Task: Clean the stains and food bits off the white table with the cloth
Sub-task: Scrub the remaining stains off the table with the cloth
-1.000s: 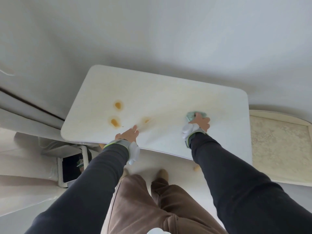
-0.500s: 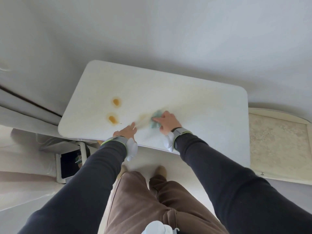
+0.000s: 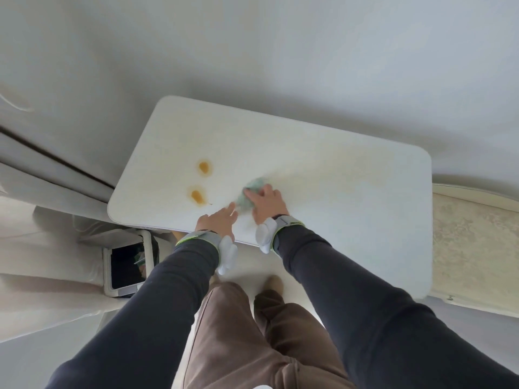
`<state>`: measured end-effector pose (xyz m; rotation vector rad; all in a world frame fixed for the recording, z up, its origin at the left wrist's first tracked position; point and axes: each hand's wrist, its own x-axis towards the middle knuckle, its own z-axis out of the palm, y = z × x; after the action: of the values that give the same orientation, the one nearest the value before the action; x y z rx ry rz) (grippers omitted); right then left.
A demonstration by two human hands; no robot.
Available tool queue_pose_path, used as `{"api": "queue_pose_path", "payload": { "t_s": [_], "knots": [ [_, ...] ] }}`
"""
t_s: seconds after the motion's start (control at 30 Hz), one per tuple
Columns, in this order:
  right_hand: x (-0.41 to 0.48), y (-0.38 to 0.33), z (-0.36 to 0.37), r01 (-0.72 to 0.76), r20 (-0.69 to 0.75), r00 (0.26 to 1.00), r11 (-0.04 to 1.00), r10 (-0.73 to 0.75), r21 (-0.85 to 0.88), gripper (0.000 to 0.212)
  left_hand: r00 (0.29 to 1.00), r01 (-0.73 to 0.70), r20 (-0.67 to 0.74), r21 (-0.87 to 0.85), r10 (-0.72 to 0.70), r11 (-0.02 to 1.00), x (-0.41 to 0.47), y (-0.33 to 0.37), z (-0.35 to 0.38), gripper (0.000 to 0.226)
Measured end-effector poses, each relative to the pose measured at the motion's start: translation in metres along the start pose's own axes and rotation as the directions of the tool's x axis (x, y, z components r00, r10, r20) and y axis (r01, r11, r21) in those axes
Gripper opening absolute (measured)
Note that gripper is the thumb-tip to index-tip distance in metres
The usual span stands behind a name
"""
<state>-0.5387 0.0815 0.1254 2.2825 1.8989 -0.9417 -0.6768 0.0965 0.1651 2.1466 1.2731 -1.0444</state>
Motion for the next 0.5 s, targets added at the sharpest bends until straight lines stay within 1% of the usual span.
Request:
{"api": "queue_pose_path", "payload": {
  "t_s": [0.03, 0.07, 0.13, 0.2, 0.23, 0.27, 0.3, 0.33, 0.4, 0.43, 0.47, 0.5],
  "knots": [
    [-0.003, -0.008, 0.004, 0.119, 0.069, 0.991, 0.993, -0.117, -0.02, 0.059, 0.999, 0.006, -0.037, 0.007, -0.005, 1.0, -0.002, 0.001, 0.002, 0.066],
    [-0.003, -0.011, 0.005, 0.181, 0.117, 0.977, 0.983, -0.178, -0.022, 0.058, 0.998, 0.01, -0.068, 0.012, -0.01, 1.0, -0.004, 0.001, 0.003, 0.064],
    [0.002, -0.001, -0.002, 0.23, 0.148, 0.964, 0.972, -0.221, -0.045, 0.058, 0.995, -0.002, -0.099, 0.016, 0.003, 1.0, -0.006, 0.003, 0.008, 0.064],
    [0.007, 0.02, -0.015, 0.215, 0.107, 0.973, 0.974, -0.207, -0.075, 0.058, 0.994, -0.025, -0.105, 0.002, 0.025, 1.0, -0.004, 0.001, 0.012, 0.063],
    [0.009, 0.033, -0.021, 0.156, 0.044, 0.987, 0.986, -0.154, -0.049, 0.057, 0.994, -0.03, -0.106, -0.011, 0.029, 0.999, -0.003, 0.0, 0.012, 0.063],
    [0.009, 0.049, -0.027, 0.058, -0.035, 0.998, 0.998, -0.058, -0.006, 0.057, 0.994, -0.032, -0.103, -0.021, 0.03, 0.999, -0.003, -0.002, 0.012, 0.062],
    [0.008, 0.066, -0.031, -0.059, -0.12, 0.991, 0.997, 0.065, 0.046, 0.056, 0.995, -0.037, -0.099, -0.03, 0.034, 0.999, -0.002, -0.003, 0.012, 0.061],
    [0.005, 0.081, -0.034, -0.193, -0.181, 0.961, 0.976, 0.209, 0.102, 0.055, 0.995, -0.044, -0.091, -0.037, 0.04, 0.998, -0.001, -0.004, 0.011, 0.061],
    [-0.002, 0.1, -0.038, -0.435, -0.236, 0.842, 0.87, 0.485, 0.233, 0.054, 0.997, -0.052, -0.06, -0.043, 0.049, 0.998, 0.0, -0.004, 0.01, 0.061],
    [-0.004, 0.102, -0.038, -0.515, -0.241, 0.779, 0.811, 0.578, 0.279, 0.055, 0.998, -0.052, -0.048, -0.038, 0.05, 0.998, 0.001, -0.004, 0.009, 0.061],
    [-0.004, 0.1, -0.036, -0.564, -0.243, 0.737, 0.772, 0.631, 0.293, 0.056, 0.998, -0.049, -0.042, -0.027, 0.047, 0.998, 0.001, -0.003, 0.007, 0.061],
    [-0.004, 0.094, -0.034, -0.584, -0.249, 0.723, 0.763, 0.644, 0.275, 0.059, 0.998, -0.044, -0.039, -0.017, 0.043, 0.999, 0.002, -0.003, 0.005, 0.06]
  ]
}}
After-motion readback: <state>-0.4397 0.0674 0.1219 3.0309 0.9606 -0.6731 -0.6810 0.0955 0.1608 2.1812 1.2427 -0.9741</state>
